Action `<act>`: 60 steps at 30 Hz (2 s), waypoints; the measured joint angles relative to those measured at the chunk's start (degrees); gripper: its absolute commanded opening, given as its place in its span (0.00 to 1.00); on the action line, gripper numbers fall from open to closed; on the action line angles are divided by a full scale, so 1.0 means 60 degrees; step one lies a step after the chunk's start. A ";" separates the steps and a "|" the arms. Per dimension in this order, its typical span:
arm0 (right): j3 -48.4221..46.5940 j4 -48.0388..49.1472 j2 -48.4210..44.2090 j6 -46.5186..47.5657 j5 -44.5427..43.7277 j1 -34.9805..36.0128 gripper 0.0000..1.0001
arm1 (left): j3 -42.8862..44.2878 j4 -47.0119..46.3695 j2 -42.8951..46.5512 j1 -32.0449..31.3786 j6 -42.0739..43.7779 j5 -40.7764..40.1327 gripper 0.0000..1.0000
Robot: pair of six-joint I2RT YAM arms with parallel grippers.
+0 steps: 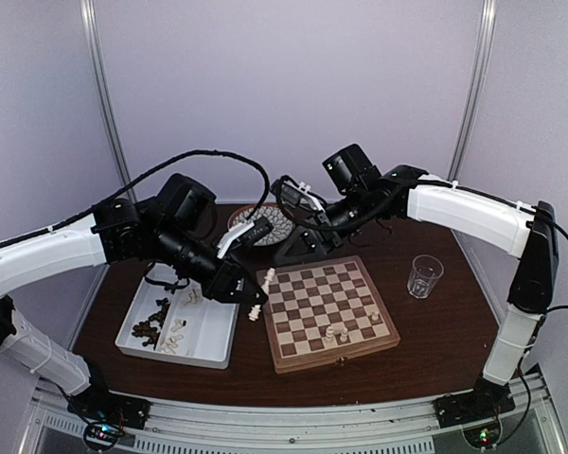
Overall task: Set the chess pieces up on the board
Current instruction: Pick up the bishop from the chess pile, then place the bishop on f1.
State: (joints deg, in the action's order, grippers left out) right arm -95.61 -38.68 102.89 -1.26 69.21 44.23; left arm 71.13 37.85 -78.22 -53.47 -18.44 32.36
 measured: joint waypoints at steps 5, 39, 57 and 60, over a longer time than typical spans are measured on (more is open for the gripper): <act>0.0000 0.0346 0.0000 -0.0382 0.0197 0.0157 0.48 | 0.0000 -0.0259 -0.0004 0.0000 -0.0098 0.0073 0.00; 0.0477 0.0382 0.0036 -0.0055 0.0091 0.0204 0.03 | -0.0237 -0.0499 0.0095 0.0000 -0.0211 -0.0175 0.00; 0.1887 -0.1315 -0.1821 0.3348 -0.3286 -0.0226 0.04 | -0.1537 0.0189 0.0805 0.0565 -0.0160 -0.1351 0.00; 0.2579 -0.1435 -0.2277 0.3956 -0.4073 -0.0226 0.03 | -0.1588 0.0219 0.0805 0.0758 -0.0160 -0.1410 0.00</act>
State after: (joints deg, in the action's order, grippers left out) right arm -80.14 -47.29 89.23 22.48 44.77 42.87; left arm 61.60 39.16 -73.38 -48.93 -19.40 23.90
